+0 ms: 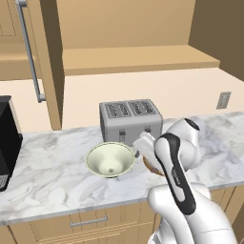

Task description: Open the cabinet. Pick the bowls from the counter and place them in the cabinet. Then close the cabinet.

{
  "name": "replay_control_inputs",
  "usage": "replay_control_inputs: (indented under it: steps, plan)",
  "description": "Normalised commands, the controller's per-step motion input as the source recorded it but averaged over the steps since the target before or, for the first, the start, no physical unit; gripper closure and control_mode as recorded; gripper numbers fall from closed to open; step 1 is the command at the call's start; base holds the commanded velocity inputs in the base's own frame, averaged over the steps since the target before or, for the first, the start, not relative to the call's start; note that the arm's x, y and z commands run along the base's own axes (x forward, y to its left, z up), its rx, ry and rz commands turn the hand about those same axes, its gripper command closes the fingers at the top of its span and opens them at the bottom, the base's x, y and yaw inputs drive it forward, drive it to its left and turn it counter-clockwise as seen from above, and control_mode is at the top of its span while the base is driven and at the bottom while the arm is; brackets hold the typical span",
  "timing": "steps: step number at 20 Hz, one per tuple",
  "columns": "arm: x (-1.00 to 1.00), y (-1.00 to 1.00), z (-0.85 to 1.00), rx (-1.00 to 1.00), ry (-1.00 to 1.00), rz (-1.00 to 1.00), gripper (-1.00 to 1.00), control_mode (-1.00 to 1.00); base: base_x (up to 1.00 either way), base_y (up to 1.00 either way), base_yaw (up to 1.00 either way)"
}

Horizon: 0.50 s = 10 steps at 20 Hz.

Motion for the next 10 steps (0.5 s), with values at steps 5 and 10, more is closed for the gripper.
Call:
replay_control_inputs:
  steps: [5,10]
  plan:
    - [0.32,0.0,-0.32,0.0,0.0,0.0,-1.0,-1.0,0.0,0.0,0.0]
    - [0.24,0.0,-0.34,0.0,0.0,0.0,-1.0,-1.0,0.0,0.0,0.0]
